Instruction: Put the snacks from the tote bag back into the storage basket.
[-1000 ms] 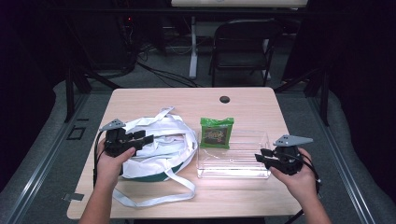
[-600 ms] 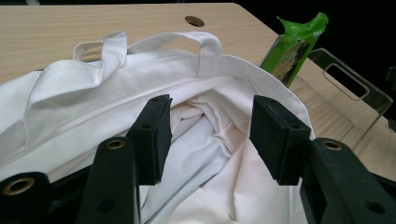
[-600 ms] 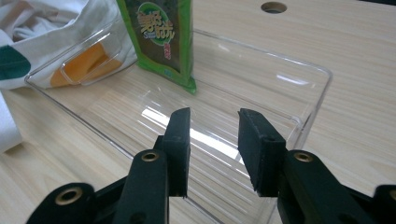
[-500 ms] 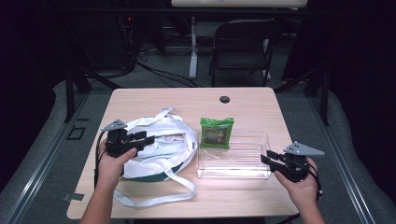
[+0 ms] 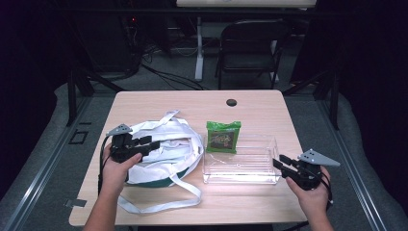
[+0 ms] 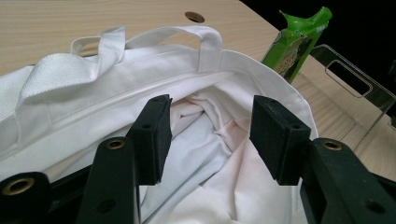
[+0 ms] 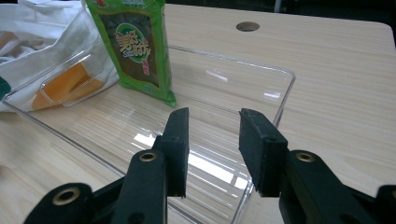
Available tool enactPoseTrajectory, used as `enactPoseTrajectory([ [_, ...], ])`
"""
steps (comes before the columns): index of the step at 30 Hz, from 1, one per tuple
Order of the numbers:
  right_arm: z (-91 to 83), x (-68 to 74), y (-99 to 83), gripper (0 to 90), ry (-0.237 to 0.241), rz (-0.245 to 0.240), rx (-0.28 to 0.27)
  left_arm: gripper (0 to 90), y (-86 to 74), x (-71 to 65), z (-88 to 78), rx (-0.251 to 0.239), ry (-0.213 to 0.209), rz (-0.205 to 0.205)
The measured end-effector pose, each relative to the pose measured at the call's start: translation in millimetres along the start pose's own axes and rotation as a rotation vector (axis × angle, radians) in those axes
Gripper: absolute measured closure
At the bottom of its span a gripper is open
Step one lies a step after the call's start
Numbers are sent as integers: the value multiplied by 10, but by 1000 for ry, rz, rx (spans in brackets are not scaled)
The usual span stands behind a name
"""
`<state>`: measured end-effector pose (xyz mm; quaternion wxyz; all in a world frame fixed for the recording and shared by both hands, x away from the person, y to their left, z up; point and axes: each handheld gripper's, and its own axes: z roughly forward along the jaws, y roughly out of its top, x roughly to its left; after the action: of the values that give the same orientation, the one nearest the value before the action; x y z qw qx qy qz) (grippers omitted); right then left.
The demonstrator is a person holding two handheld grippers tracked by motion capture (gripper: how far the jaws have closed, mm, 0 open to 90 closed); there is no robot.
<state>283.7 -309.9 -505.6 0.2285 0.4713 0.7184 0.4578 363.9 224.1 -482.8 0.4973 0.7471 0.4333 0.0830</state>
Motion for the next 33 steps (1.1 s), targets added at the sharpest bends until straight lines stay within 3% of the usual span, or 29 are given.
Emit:
enactPoseTrajectory([
  [7, -12, -32, -20, 633, 2, 21, -38, 482, -11, 6, 9, -1, 10, -2],
  [13, 17, -28, -44, 632, -4, 23, -29, 480, -17, 12, 14, 1, 13, -5],
  [19, 58, -3, -63, 618, -10, -6, -13, 480, -30, 17, 16, 4, 15, -7],
  [33, 76, 5, -84, 615, -11, -20, -33, 475, -41, 25, 37, 7, 26, -12],
])
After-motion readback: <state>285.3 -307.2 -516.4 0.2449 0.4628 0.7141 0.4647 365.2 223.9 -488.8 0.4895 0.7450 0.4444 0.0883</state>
